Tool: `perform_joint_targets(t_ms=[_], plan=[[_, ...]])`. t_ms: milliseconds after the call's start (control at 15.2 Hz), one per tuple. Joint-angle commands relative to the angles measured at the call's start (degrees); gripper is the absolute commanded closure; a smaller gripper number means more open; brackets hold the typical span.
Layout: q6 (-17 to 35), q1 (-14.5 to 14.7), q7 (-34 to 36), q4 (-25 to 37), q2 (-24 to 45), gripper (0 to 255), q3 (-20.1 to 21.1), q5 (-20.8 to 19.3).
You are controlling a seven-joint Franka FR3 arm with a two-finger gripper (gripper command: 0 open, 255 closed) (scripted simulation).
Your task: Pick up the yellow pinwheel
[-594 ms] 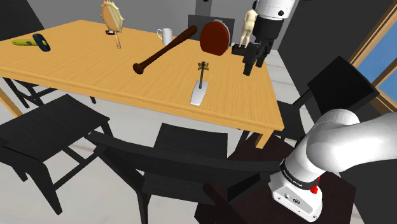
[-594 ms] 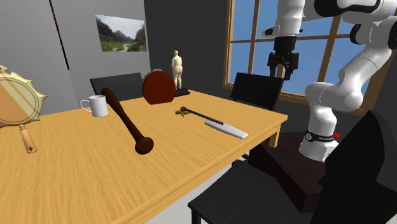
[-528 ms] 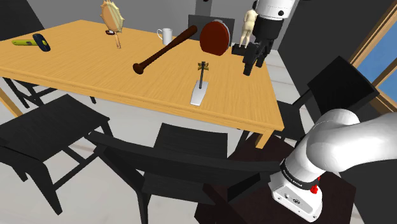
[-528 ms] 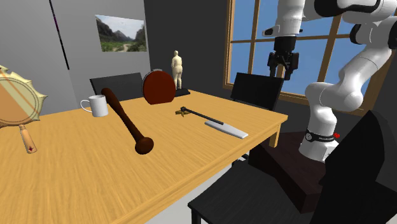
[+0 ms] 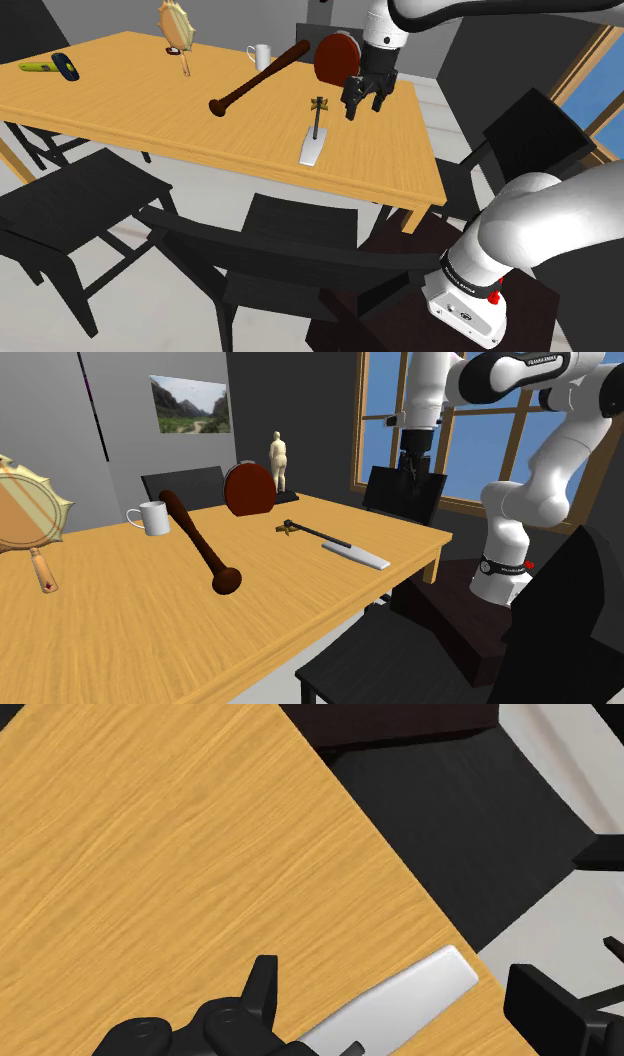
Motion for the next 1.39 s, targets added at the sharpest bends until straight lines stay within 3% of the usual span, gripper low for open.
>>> perform_joint_targets(t_ms=[0,660,1320], plan=[[3.45,-1.00,3.48,0.57,3.21,0,0.87,-0.02],[17.33,-6.15,19.51,8.93,22.35,0,2.68,-3.53],[24.87,-8.97,34.82,22.51,40.83,0,0.35,-8.79]])
